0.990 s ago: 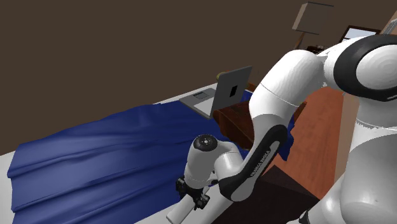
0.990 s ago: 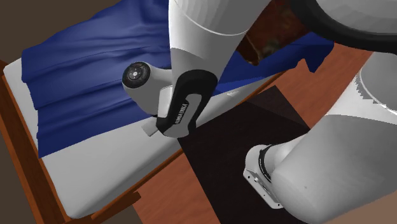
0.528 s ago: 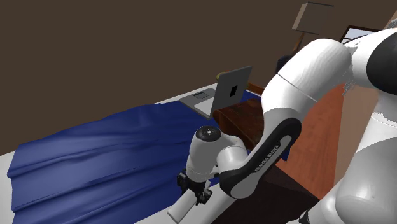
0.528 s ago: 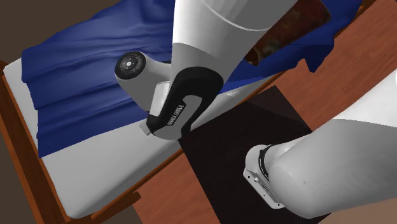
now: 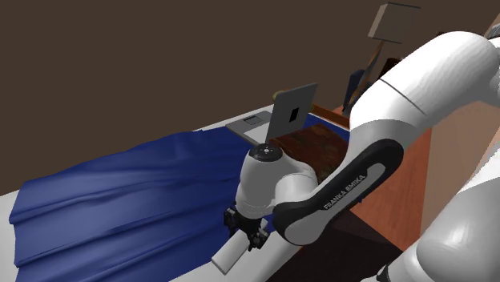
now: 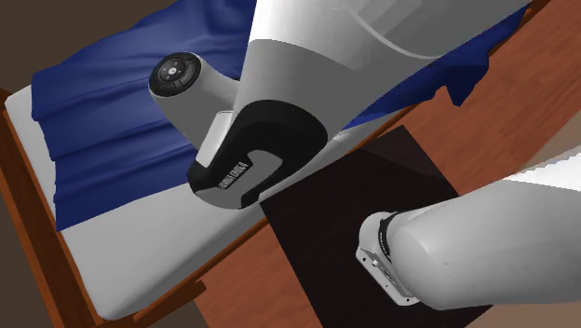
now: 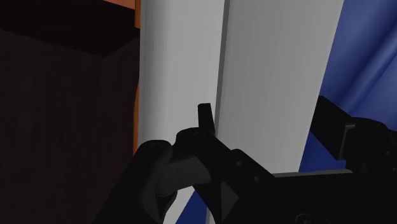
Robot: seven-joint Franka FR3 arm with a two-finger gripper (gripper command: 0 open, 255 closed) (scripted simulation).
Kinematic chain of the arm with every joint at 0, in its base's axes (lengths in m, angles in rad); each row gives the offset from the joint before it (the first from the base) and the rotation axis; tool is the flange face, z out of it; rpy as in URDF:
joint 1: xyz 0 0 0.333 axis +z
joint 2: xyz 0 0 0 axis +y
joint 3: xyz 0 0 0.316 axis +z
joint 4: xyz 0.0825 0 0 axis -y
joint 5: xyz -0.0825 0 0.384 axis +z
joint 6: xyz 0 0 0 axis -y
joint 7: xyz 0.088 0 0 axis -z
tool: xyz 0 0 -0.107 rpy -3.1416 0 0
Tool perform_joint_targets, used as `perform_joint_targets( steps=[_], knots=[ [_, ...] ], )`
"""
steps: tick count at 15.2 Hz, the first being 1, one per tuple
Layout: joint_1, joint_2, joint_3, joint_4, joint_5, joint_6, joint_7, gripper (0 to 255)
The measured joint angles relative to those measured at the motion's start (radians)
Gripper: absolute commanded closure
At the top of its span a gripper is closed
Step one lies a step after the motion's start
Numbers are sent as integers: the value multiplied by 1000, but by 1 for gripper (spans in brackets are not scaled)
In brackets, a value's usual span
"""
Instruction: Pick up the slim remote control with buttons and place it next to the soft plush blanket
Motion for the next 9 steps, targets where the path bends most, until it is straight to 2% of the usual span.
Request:
perform_joint_targets(
  steps=[4, 9],
  knots=[
    [-25, -84, 47, -1, 140, -54, -102, 255],
    [-15, -192, 58, 3, 292, -133, -211, 255]
  ],
)
